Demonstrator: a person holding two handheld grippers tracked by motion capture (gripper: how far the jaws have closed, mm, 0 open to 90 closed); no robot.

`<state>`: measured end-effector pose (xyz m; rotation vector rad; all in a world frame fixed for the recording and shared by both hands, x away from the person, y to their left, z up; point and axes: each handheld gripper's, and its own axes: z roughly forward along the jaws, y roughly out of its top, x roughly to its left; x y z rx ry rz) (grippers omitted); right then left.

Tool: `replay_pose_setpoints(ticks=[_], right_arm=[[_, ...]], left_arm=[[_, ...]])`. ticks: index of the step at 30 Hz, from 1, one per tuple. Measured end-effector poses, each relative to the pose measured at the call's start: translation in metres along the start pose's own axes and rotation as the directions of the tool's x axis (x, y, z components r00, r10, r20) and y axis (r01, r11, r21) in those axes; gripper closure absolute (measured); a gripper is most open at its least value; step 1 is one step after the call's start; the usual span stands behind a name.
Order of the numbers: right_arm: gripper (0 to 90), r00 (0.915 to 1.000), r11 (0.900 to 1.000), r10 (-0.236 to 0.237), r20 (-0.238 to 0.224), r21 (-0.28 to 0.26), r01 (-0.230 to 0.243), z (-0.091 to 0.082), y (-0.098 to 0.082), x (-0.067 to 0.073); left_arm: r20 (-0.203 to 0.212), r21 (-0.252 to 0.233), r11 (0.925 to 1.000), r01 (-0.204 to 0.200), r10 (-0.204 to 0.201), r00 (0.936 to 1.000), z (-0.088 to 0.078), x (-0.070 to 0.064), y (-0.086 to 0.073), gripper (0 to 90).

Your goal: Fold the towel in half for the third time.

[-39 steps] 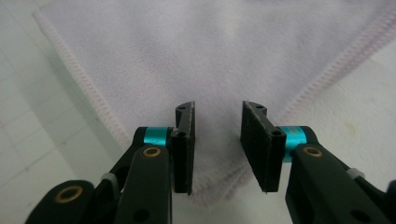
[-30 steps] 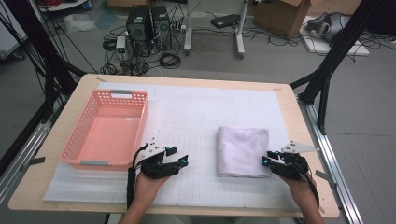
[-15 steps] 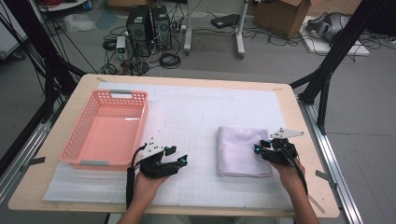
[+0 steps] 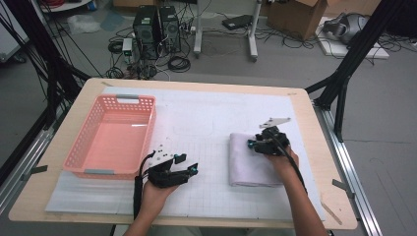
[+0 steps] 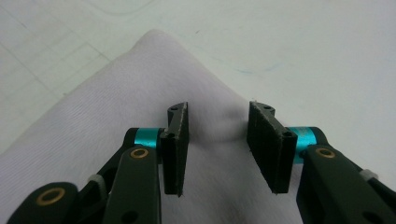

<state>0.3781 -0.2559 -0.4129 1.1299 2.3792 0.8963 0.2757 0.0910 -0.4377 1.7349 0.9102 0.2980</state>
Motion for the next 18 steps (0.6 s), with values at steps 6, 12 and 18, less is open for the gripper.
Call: replay_pose_setpoints(ticks=[6, 12, 18], right_arm=[[60.1, 0.9955, 0.996, -0.090, -0.031, -0.025, 0.089, 0.024, 0.016, 0.020], [58.8, 0.9994, 0.993, -0.025, -0.023, -0.117, 0.022, -0.005, 0.007, 0.001], [75.7, 0.9875, 0.997, 0.064, 0.144, -0.043, -0.058, -0.016, -0.027, -0.034]], left_arm=[[0.000, -0.003, 1.0000, 0.005, -0.005, 1.0000, -0.001, 0.001, 0.000, 40.5], [0.002, -0.002, 1.0000, 0.002, -0.002, 1.0000, -0.001, 0.000, 0.000, 40.5], [-0.001, -0.005, 1.0000, -0.002, 0.002, 1.0000, -0.001, -0.001, 0.000, 40.2]])
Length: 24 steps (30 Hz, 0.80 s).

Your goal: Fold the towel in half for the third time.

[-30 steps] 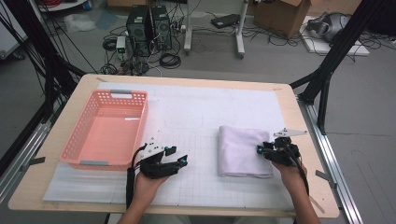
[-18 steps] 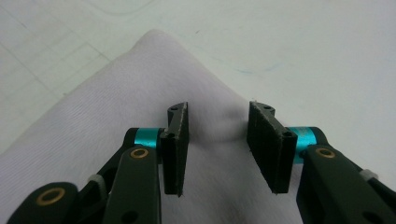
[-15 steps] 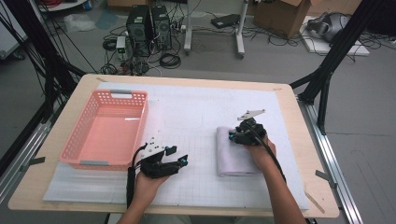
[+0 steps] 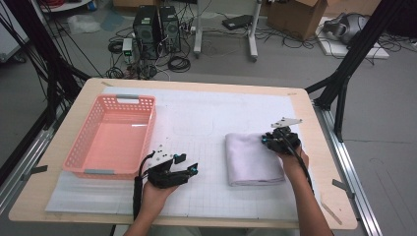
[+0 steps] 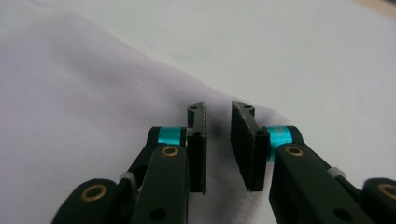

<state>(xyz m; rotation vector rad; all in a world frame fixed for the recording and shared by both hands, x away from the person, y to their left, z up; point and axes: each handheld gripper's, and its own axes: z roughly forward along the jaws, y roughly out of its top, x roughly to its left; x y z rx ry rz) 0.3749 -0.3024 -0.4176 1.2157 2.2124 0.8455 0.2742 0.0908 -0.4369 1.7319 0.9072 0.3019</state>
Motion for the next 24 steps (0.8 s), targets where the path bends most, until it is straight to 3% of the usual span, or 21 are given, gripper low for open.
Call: replay_pose_setpoints(ticks=[3, 5, 7, 8, 12, 13, 15, 17, 18, 20, 24], right_arm=[[75.3, 0.9942, 0.996, 0.087, 0.063, -0.021, -0.086, 0.002, -0.016, -0.014], [67.7, 0.9857, 0.989, 0.142, 0.091, -0.049, -0.138, -0.002, -0.021, -0.019], [67.7, 0.9821, 0.980, 0.181, 0.051, -0.089, -0.177, -0.012, -0.024, -0.024], [67.7, 0.9832, 0.979, 0.179, 0.036, -0.110, -0.174, -0.019, -0.026, -0.024], [66.4, 0.9902, 0.975, 0.127, -0.059, -0.176, -0.135, -0.049, -0.037, -0.014], [65.5, 0.9879, 0.974, 0.114, -0.106, -0.185, -0.132, -0.055, -0.040, -0.010], [65.6, 0.9870, 0.978, 0.073, -0.143, -0.182, -0.099, -0.062, -0.049, 0.001], [66.2, 0.9810, 0.982, 0.042, -0.190, -0.172, -0.075, -0.064, -0.060, 0.010], [66.6, 0.9805, 0.987, 0.032, -0.194, -0.148, -0.062, -0.064, -0.066, 0.015], [67.8, 0.9844, 0.997, -0.028, -0.174, -0.079, 0.014, -0.060, -0.075, 0.022], [68.9, 0.9906, 0.997, -0.060, -0.123, -0.063, 0.053, -0.069, -0.088, 0.024]], left_arm=[[0.001, -0.001, 1.0000, -0.001, 0.001, 1.0000, 0.000, 0.000, 0.000, 40.2], [0.000, -0.004, 1.0000, 0.005, -0.005, 1.0000, 0.000, 0.000, 0.000, 40.0], [0.001, -0.002, 1.0000, 0.004, -0.004, 1.0000, 0.000, 0.000, 0.000, 39.9], [0.001, -0.002, 1.0000, 0.000, 0.000, 1.0000, 0.000, 0.000, 0.000, 39.8], [0.006, -0.022, 0.9998, 0.002, -0.002, 1.0000, -0.002, 0.002, 0.001, 38.4], [0.011, -0.029, 0.9996, 0.005, -0.005, 0.9999, -0.002, 0.002, 0.001, 37.8], [0.018, -0.039, 0.9992, 0.013, -0.013, 0.9998, -0.002, 0.003, 0.001, 36.4], [0.024, -0.046, 0.9987, 0.019, -0.018, 0.9995, -0.002, 0.003, 0.002, 35.2], [0.041, -0.051, 0.9985, 0.020, -0.018, 0.9990, -0.002, 0.003, 0.003, 34.7], [0.046, -0.063, 0.9979, 0.012, -0.009, 0.9989, -0.001, 0.003, 0.004, 32.9], [0.067, -0.093, 0.9954, 0.022, -0.015, 0.9976, -0.003, 0.004, 0.005, 30.7]])
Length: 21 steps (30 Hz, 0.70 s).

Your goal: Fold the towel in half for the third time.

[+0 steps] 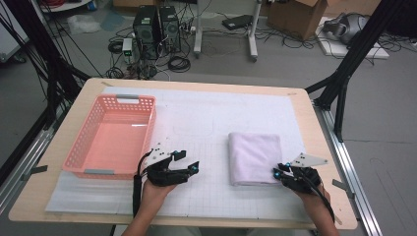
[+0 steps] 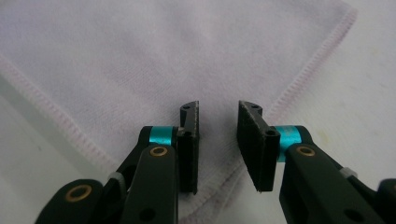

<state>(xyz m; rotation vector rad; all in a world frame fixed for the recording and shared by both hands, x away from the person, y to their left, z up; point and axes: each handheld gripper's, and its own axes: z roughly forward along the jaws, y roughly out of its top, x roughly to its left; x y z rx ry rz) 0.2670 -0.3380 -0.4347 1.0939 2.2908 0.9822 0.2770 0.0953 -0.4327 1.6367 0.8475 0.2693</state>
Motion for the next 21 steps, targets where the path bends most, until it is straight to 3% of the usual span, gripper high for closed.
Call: replay_pose_setpoints(ticks=[3, 7, 10, 15, 21], right_arm=[[65.0, 0.9990, 0.999, 0.045, -0.002, -0.010, -0.045, -0.013, -0.005, -0.004], [54.3, 0.9920, 0.982, 0.125, -0.015, -0.142, -0.126, -0.035, -0.010, -0.013], [44.7, 0.9900, 0.971, 0.138, 0.029, -0.200, -0.129, -0.042, -0.011, -0.018], [34.0, 0.9845, 0.964, 0.166, 0.056, -0.217, -0.151, -0.046, -0.015, -0.027], [26.7, 0.9822, 0.965, 0.169, 0.081, -0.215, -0.149, -0.047, -0.018, -0.033]], left_arm=[[0.007, -0.024, 0.9997, 0.000, 0.000, 1.0000, -0.003, 0.002, 0.001, 29.6], [0.016, -0.057, 0.9980, -0.027, 0.028, 0.9995, -0.004, 0.004, 0.002, 25.4], [0.026, -0.081, 0.9954, -0.052, 0.054, 0.9982, -0.002, 0.003, 0.001, 22.7], [0.021, -0.034, 0.9964, -0.077, 0.078, 0.9967, 0.003, -0.001, 0.000, 24.2], [0.022, -0.033, 0.9963, -0.079, 0.080, 0.9966, 0.006, -0.005, 0.000, 21.5]])
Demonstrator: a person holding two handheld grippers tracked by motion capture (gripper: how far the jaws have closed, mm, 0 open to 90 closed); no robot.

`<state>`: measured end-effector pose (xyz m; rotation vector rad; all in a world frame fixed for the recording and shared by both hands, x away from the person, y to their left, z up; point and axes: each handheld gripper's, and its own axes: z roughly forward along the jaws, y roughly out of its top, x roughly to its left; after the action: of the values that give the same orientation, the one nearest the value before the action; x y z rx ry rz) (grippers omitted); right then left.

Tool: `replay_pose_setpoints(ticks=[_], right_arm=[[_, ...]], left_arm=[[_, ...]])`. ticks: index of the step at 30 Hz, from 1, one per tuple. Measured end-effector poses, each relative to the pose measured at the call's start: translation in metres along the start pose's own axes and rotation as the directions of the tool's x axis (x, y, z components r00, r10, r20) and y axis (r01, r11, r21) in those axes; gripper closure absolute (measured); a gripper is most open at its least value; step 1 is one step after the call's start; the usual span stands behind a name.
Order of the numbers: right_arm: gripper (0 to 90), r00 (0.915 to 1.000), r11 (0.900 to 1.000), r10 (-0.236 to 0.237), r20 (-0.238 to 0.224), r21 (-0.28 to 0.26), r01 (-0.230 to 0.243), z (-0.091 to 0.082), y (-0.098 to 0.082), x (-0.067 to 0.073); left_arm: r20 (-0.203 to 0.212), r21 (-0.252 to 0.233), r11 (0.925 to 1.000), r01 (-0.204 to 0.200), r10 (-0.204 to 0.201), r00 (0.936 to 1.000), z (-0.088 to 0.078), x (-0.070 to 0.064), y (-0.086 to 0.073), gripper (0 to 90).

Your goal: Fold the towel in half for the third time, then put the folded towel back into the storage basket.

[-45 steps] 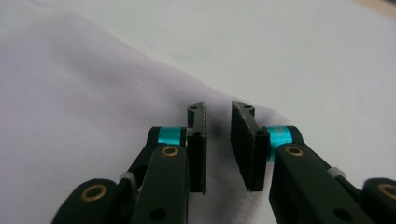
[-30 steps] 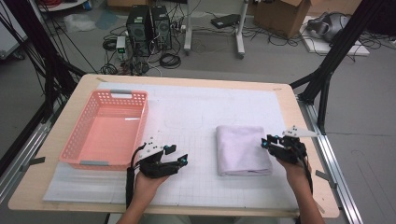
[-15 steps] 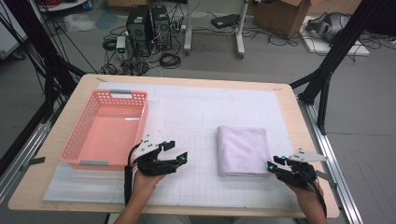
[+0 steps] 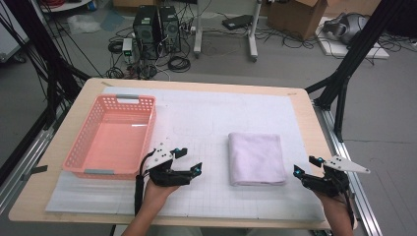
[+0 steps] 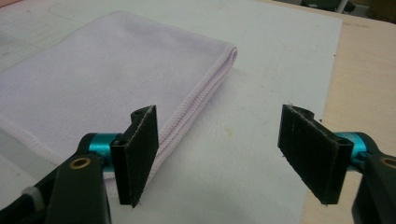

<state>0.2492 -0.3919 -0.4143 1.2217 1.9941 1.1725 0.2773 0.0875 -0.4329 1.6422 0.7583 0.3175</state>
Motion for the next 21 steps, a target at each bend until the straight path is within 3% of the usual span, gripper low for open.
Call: replay_pose_setpoints(ticks=[6, 21], right_arm=[[22.7, 1.0000, 1.000, -0.001, 0.001, -0.003, 0.001, -0.0012, 0.0003, -0.0005], [22.5, 1.0000, 1.000, 0.006, 0.006, 0.022, -0.006, 0.0039, -0.0029, -0.0027]], left_arm=[[-0.014, 0.001, 0.9998, -0.021, 0.021, 0.9997, 0.0007, -0.0021, -0.0008, 21.9], [-0.021, -0.007, 1.0000, 0.006, -0.006, 0.9998, -0.0007, 0.0016, -0.0006, 22.2]])
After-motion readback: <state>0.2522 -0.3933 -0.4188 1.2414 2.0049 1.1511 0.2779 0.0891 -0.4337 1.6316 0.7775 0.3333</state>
